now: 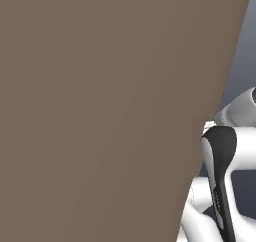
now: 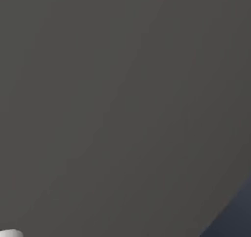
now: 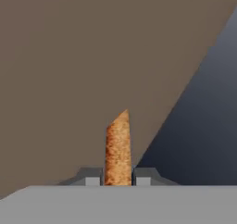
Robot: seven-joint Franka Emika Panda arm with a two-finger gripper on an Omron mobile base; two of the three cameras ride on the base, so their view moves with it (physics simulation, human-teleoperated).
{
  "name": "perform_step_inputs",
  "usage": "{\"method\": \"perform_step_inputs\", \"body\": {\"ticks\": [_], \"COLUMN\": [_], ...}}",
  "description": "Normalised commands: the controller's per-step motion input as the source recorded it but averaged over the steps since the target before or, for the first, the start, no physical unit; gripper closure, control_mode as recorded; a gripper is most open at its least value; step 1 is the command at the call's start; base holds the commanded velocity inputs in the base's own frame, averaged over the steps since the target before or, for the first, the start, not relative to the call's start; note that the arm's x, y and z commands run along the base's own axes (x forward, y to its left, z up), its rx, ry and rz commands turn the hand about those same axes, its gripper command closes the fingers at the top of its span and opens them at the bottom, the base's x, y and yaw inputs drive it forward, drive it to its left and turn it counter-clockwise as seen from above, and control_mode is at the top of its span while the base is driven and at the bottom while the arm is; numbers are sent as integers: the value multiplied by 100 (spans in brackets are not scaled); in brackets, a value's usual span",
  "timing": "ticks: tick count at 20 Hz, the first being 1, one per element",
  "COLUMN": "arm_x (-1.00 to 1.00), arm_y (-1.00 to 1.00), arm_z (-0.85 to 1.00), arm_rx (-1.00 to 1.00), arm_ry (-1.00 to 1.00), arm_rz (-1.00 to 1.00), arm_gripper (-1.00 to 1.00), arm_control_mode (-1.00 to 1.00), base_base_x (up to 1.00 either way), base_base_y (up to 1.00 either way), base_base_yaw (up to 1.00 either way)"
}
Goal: Start the toaster. Once the lever pops up, take the bread to the plate on the dining counter.
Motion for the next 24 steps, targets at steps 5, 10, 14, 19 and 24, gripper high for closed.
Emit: {"method": "perform_step_inputs", "body": {"ticks": [5,10,14,19,24], "arm_x": [0,0,0,0,0], "arm_y": [0,0,0,0,0], "arm_z": [0,0,0,0,0], "arm_rx": [0,0,0,0,0], "arm_ry": [0,0,0,0,0], "arm_rz": [0,0,0,0,0], "arm_gripper": [100,100,100,100,100], "arm_control_mode": [100,100,100,100,100], "base_base_x": [100,100,100,100,100], "base_base_y": [-51,-59,-60,-58,-58], "base_base_yaw": [43,45,47,47,47]}}
